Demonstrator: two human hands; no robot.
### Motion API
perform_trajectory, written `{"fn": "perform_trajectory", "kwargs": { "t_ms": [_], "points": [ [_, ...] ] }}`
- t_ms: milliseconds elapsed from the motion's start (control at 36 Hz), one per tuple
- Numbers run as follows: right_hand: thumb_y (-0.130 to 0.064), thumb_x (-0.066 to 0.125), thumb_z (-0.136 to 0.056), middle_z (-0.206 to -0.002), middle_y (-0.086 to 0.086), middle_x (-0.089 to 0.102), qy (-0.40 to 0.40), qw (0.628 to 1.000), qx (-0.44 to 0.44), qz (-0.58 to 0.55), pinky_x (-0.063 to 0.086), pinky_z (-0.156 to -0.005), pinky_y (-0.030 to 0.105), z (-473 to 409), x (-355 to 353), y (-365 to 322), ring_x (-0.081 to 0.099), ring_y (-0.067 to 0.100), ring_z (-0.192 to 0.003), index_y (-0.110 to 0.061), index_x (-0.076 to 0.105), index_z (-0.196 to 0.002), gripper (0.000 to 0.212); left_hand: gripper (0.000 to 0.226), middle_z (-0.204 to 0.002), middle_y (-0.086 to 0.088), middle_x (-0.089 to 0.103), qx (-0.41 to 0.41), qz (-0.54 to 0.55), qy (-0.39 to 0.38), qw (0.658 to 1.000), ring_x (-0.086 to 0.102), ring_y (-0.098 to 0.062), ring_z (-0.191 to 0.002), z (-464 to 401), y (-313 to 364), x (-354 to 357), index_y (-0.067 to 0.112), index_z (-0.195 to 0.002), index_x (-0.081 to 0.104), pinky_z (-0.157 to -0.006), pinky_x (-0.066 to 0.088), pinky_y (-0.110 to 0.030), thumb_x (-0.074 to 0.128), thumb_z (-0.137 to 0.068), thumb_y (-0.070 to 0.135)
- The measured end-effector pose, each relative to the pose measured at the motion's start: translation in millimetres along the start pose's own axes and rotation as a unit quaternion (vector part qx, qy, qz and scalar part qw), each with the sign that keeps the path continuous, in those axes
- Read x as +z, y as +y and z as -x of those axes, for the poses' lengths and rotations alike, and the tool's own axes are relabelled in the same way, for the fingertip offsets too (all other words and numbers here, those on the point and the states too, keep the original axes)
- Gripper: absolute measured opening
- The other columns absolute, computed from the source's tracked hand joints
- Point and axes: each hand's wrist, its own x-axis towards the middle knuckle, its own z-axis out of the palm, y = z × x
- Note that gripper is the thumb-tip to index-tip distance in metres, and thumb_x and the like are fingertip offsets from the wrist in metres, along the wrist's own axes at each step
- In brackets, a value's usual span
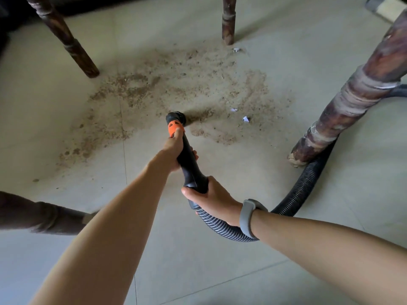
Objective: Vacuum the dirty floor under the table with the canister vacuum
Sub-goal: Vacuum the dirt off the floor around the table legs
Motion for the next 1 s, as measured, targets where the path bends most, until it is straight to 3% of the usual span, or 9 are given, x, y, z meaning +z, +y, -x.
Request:
{"fn": "perform_trajectory", "kwargs": {
  "t_ms": [83, 194, 333, 861, 1000],
  "points": [
    [-0.052, 0.063, -0.068, -0.056, -0.007, 0.057, -0.008, 1.0, -0.014, -0.016, 0.057, -0.069, 0.039, 7.0, -0.4, 2.7, 0.062, 0.016, -0.056, -0.012, 0.058, -0.077, 0.041, 0.047, -0.072, -0.01, 0.045, 0.001, -0.001, -0.005, 1.0, 0.05, -0.024, -0.052, 2.4, -3.8, 2.2, 0.007, -0.114, 0.038, -0.049, 0.047, -0.032, 0.046, -0.094, 0.049],
    [-0.06, 0.061, -0.062, -0.059, -0.009, 0.057, -0.009, 1.0, -0.019, -0.007, 0.052, -0.064, 0.031, 17.6, 2.5, 14.3, 0.059, 0.011, -0.056, -0.009, 0.058, -0.088, 0.057, 0.046, -0.072, -0.01, 0.045, -0.006, -0.005, -0.014, 1.0, 0.051, -0.024, -0.051, 9.2, -16.8, 0.7, 0.008, -0.113, 0.039, -0.046, 0.048, -0.03, 0.048, -0.093, 0.048],
    [-0.065, 0.063, -0.061, -0.07, -0.003, 0.059, -0.014, 1.0, 0.001, -0.016, 0.053, -0.064, 0.031, 30.4, 3.3, 27.7, 0.061, 0.015, -0.062, -0.006, 0.055, -0.1, 0.071, 0.046, -0.07, -0.01, 0.045, -0.013, -0.012, -0.019, 1.0, 0.051, -0.024, -0.048, 21.9, -28.0, 4.9, 0.008, -0.108, 0.039, -0.044, 0.049, -0.028, 0.048, -0.093, 0.05],
    [-0.07, 0.059, -0.055, -0.077, -0.001, 0.062, 0.016, 0.998, 0.019, -0.063, 0.048, -0.061, 0.026, 74.0, -13.2, 38.1, 0.065, 0.017, -0.07, -0.011, 0.057, -0.105, 0.077, 0.046, -0.074, -0.012, 0.048, -0.037, -0.034, -0.01, 0.999, 0.052, -0.025, -0.053, 40.0, -46.8, 34.5, 0.006, -0.106, 0.04, -0.047, 0.049, -0.03, 0.053, -0.092, 0.047],
    [-0.068, 0.058, -0.057, -0.071, -0.003, 0.056, 0.007, 0.999, 0.004, -0.034, 0.044, -0.057, 0.024, 58.9, -14.0, 32.9, 0.057, 0.013, -0.061, -0.006, 0.055, -0.1, 0.076, 0.046, -0.071, -0.011, 0.048, -0.031, -0.017, -0.015, 0.999, 0.051, -0.023, -0.046, 32.9, -40.5, 30.1, 0.006, -0.106, 0.04, -0.046, 0.049, -0.028, 0.054, -0.091, 0.047]
  ]
}}
